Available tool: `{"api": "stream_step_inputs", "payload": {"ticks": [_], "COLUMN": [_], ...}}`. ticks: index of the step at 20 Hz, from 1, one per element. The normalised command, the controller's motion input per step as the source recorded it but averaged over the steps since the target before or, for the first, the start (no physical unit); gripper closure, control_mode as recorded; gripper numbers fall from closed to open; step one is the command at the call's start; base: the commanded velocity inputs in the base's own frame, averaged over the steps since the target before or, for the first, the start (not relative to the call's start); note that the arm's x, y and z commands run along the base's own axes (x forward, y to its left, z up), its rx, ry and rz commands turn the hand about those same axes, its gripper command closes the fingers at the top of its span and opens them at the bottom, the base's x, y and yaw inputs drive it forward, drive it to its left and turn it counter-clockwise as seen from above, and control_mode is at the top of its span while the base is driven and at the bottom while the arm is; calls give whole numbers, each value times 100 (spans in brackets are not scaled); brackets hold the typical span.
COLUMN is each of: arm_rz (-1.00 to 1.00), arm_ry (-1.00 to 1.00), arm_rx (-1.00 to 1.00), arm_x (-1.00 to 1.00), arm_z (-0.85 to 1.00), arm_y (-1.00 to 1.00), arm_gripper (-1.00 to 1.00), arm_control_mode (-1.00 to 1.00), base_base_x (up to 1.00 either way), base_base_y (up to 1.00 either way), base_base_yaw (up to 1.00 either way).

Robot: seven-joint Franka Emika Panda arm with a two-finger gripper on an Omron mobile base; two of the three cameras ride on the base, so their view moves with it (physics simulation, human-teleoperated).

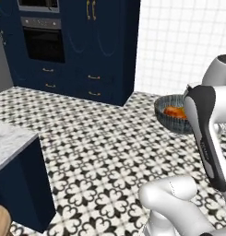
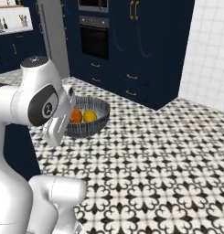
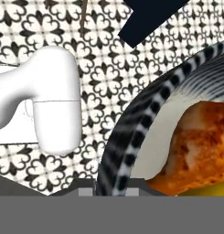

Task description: Pick the chicken drumstick and lemon from their plates and place them in the bowl. Then put the bowl in the fridge.

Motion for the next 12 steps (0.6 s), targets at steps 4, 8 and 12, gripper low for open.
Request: {"api": "stream_step_inputs", "payload": {"ticks": [4,8,12], "arm_rz": [0,0,0], "arm_ry": [0,0,0], "arm_rx": [0,0,0], "arm_x": [0,0,0], "arm_z": [0,0,0], "arm_y": [0,0,0], "arm_gripper": [100,100,100], "arm_control_mode": [100,100,100], "base_base_x": [65,60,51], "base_base_y": [-47,-54,-61], "base_base_yaw": [39,31,19]}}
